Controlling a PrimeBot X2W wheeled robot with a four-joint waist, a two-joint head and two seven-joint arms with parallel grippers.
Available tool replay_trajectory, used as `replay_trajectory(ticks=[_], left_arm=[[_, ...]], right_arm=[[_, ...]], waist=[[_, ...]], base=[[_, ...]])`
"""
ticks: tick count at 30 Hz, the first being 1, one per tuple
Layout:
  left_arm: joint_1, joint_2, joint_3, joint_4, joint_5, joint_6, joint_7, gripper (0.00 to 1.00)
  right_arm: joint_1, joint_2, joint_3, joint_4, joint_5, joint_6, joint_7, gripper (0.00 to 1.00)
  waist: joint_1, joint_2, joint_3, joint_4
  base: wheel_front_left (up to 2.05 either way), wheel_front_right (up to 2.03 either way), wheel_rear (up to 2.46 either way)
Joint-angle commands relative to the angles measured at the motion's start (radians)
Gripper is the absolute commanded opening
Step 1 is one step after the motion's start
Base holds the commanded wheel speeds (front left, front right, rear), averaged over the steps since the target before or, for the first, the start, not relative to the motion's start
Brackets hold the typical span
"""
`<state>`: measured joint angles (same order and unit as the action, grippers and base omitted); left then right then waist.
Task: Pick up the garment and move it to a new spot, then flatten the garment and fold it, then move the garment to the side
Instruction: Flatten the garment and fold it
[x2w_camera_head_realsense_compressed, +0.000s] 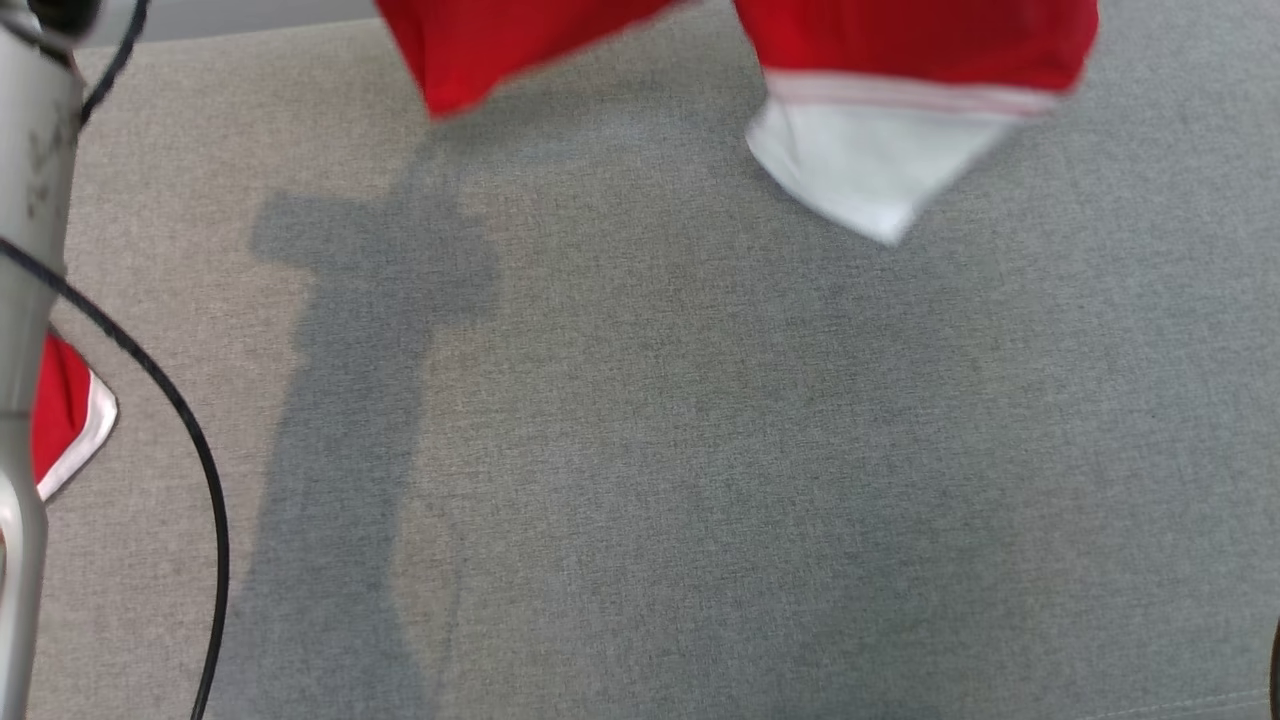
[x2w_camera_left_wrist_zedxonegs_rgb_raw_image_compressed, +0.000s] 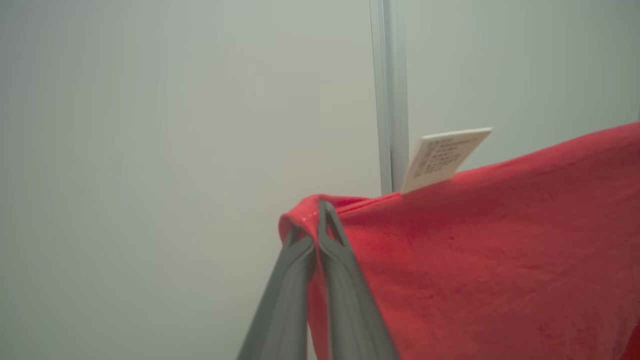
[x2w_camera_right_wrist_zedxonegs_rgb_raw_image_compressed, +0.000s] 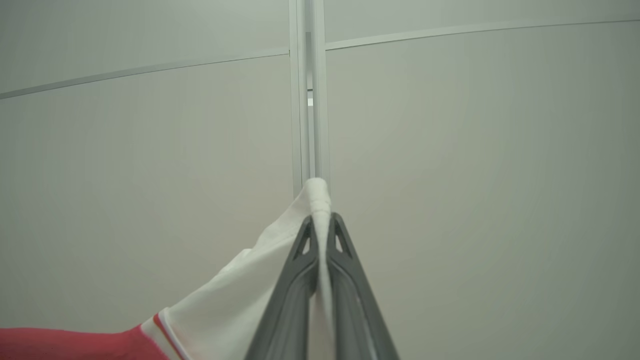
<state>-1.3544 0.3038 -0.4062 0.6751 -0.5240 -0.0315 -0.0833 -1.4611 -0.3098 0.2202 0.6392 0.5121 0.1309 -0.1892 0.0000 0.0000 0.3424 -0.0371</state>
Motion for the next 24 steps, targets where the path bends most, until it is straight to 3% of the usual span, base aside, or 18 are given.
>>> replay_trajectory(ticks=[1, 8, 14, 18, 24], left_arm=[[-0.044, -0.002, 0.0, 0.048, 0.009, -0.007, -0.024, 0.0], [-0.139, -0.035, -0.008, 0.24, 0.016, -0.031, -0.111, 0.0], [-0.098, -0.072, -0.012, 0.373, -0.022, -0.074, -0.135, 0.0], [0.021, -0.094, -0.025, 0.409, -0.049, -0.091, -0.162, 0.0], [0.287, -0.108, -0.001, 0.353, -0.101, -0.098, -0.18, 0.0]], right_arm=[[-0.051, 0.01, 0.009, 0.044, 0.018, 0.0, -0.025, 0.0], [-0.139, 0.057, 0.107, 0.218, 0.053, 0.0, -0.058, 0.0], [-0.066, 0.052, 0.214, 0.298, 0.145, 0.0, -0.051, 0.0], [0.088, 0.024, 0.292, 0.245, 0.235, 0.0, -0.059, 0.0], [0.458, -0.052, 0.366, 0.064, 0.385, 0.0, -0.074, 0.0]], waist=[[0.0, 0.0, 0.005, -0.002], [0.0, 0.0, 0.033, -0.011], [0.0, 0.0, 0.079, -0.01], [0.0, 0.0, 0.087, 0.0], [0.0, 0.0, 0.061, 0.008]], base=[[0.0, 0.0, 0.0], [0.0, 0.0, 0.0], [0.0, 0.0, 0.0], [0.0, 0.0, 0.0], [0.0, 0.0, 0.0]])
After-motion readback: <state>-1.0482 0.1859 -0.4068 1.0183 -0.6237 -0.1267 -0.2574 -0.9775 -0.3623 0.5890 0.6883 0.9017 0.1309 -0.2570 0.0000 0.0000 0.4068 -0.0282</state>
